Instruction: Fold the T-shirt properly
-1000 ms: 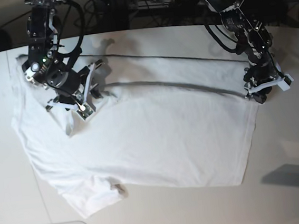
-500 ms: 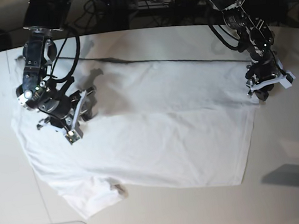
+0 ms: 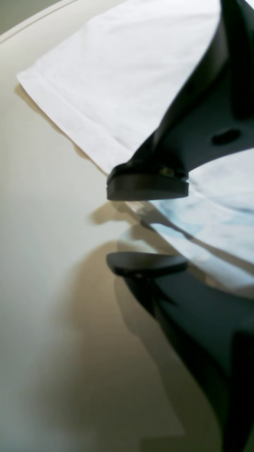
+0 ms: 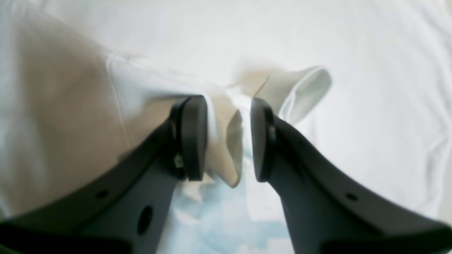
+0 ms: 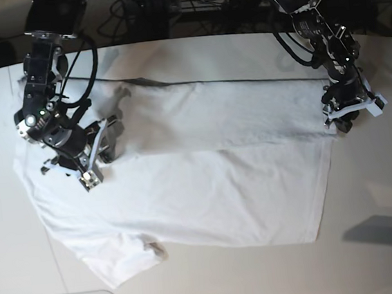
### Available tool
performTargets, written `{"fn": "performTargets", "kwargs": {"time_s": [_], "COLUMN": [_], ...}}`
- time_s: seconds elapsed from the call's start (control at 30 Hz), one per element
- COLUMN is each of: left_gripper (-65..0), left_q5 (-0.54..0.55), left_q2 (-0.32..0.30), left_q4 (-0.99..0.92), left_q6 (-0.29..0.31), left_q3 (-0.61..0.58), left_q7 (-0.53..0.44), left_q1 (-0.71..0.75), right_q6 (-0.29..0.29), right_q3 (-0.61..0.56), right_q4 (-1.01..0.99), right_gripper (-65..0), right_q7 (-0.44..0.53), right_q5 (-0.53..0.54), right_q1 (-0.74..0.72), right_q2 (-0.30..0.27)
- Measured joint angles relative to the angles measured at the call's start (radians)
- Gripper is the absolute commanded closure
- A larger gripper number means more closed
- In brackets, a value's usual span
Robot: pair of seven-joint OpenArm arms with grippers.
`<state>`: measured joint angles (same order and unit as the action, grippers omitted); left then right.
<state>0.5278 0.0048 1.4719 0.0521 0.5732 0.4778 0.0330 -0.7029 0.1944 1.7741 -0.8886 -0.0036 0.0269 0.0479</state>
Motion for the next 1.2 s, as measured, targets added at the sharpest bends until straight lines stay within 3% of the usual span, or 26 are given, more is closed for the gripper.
{"fn": "performTargets", "kwargs": {"time_s": [0.2, 0.33, 0.53, 0.73, 0.83, 1.0, 1.2], "left_gripper": [-24.7, -24.7, -24.7, -24.0, -24.0, -24.0, -23.9], "left_q5": [0.000, 0.008, 0.008, 0.015, 0.004, -0.003, -0.139], "left_q2": [-0.056, -0.058, -0.015, 0.007, 0.008, -0.013, -0.043], "left_q4": [0.005, 0.078, 0.147, 0.156, 0.149, 0.092, 0.130], "left_q6": [-0.003, 0.001, -0.005, 0.008, 0.000, -0.001, -0.003], "left_q3": [-0.044, -0.070, -0.077, -0.344, -0.418, -0.426, -0.414], "left_q7": [0.001, 0.002, 0.000, 0.000, 0.002, -0.005, 0.002], "left_q1": [-0.003, -0.010, -0.008, 0.041, 0.054, 0.060, 0.153], "right_q6": [-0.001, 0.006, 0.003, 0.004, -0.001, 0.004, 0.004], "right_q3": [0.005, 0.009, 0.003, 0.021, 0.089, 0.236, 0.294], "right_q4": [0.122, 0.141, 0.132, 0.141, 0.145, 0.145, 0.143], "right_gripper": [-20.2, -20.2, -20.2, -20.2, -20.2, -20.2, -20.2], "right_q7": [-0.047, -0.126, -0.129, -0.131, -0.120, -0.087, -0.056], "right_q5": [0.004, -0.005, 0.003, -0.006, 0.004, -0.007, -0.006], "right_q1": [0.002, 0.036, 0.068, 0.066, 0.061, 0.065, 0.098], "right_q2": [-0.029, -0.044, 0.022, 0.011, 0.016, -0.002, -0.025]}}
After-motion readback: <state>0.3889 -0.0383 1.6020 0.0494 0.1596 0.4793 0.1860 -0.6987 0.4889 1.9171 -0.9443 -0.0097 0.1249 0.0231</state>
